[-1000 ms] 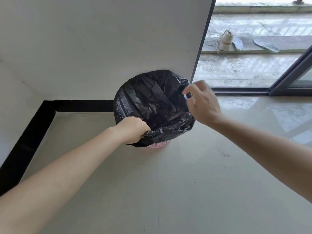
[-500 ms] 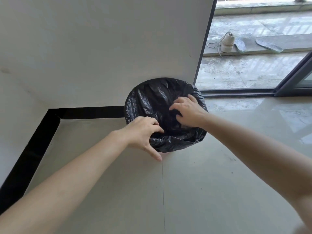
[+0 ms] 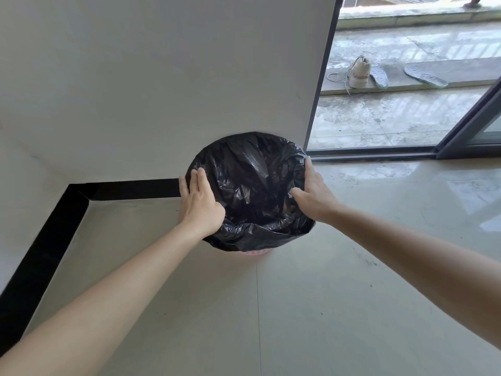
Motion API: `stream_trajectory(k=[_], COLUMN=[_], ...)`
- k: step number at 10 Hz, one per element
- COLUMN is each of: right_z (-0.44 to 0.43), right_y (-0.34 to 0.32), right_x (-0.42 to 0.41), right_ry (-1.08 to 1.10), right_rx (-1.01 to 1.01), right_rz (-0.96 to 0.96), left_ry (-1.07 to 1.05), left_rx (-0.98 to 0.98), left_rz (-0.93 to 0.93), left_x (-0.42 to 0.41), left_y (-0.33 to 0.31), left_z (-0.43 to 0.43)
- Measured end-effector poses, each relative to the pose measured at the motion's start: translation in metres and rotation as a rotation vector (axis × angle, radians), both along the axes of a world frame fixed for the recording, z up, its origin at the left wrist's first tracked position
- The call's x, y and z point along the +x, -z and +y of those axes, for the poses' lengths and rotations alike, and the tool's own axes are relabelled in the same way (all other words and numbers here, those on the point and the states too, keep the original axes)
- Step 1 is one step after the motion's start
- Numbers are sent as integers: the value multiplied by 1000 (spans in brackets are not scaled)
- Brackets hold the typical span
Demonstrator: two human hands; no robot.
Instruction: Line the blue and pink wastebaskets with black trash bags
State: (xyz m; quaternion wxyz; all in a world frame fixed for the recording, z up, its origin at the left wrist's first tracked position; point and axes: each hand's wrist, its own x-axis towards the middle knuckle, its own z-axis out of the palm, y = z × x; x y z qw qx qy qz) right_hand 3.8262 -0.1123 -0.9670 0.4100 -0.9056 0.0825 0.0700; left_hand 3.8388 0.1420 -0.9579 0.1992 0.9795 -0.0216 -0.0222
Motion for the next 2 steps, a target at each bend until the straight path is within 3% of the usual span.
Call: stream_trajectory(k=[2], right_z=[2], right_y=[-15], right_x=[-1], right_ry=[-51], right_rx=[-220], right_rz=[17], left_ry=[-68], left_rx=[49], left_rz=[-50], left_x=[-4], left_y=[0], left_z=[-3])
